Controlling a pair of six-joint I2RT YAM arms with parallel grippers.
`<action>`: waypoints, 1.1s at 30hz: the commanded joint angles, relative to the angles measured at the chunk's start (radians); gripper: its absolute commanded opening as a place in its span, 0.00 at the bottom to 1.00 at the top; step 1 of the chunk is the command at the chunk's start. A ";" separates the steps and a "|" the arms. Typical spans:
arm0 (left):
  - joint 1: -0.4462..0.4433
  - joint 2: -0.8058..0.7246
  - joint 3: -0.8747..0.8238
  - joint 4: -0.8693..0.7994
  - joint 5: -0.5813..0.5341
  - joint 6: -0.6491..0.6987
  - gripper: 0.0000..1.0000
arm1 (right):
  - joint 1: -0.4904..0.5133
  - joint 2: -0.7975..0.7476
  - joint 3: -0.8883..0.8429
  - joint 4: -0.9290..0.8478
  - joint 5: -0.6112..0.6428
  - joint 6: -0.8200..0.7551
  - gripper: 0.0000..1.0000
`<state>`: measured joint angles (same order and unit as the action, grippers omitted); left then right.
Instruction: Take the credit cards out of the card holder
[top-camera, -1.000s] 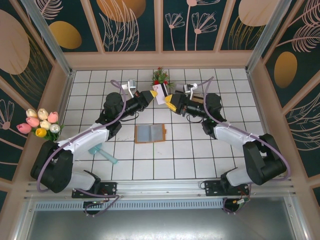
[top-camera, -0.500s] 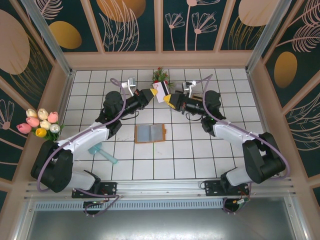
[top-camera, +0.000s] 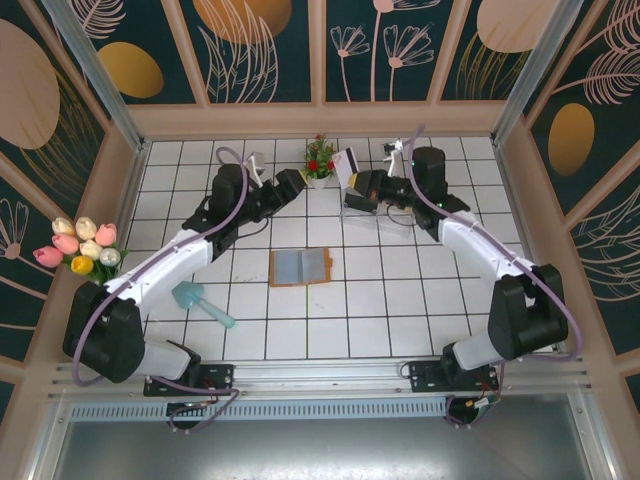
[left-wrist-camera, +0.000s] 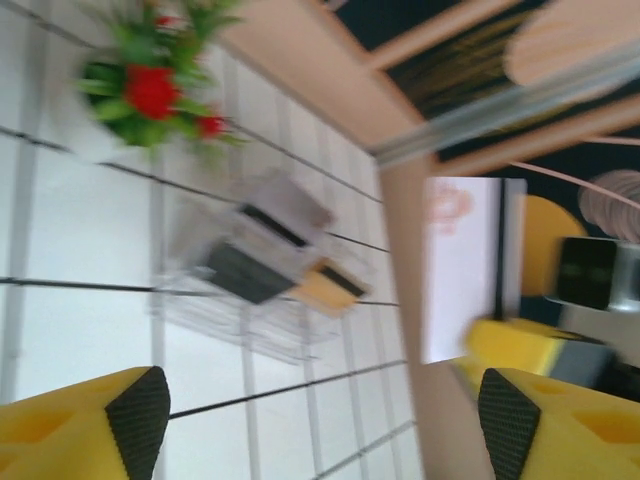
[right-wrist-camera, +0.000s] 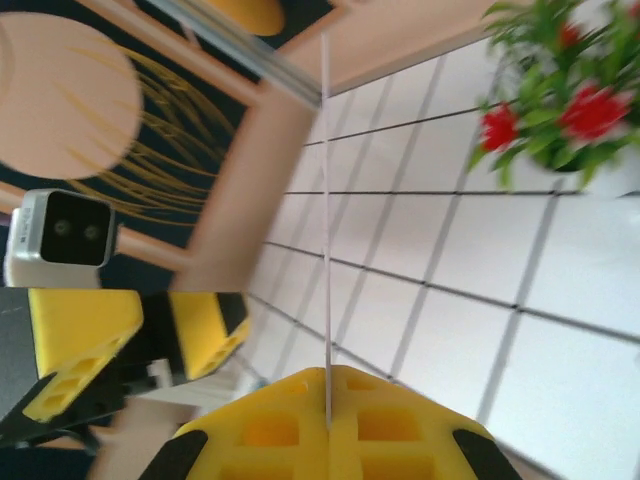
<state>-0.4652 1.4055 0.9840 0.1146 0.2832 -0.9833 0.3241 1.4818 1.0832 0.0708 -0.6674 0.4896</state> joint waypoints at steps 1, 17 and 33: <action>0.024 -0.029 0.012 -0.187 -0.143 0.083 0.92 | -0.034 0.067 0.109 -0.301 0.067 -0.397 0.00; 0.055 -0.033 -0.006 -0.252 -0.213 0.109 0.98 | -0.127 0.328 0.465 -0.733 0.141 -1.186 0.00; 0.073 0.078 -0.001 -0.236 -0.160 0.113 0.99 | -0.147 0.495 0.660 -0.828 0.211 -1.534 0.00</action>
<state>-0.4034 1.4693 0.9836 -0.1177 0.1051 -0.8902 0.1818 1.9476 1.6821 -0.7219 -0.4603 -0.9592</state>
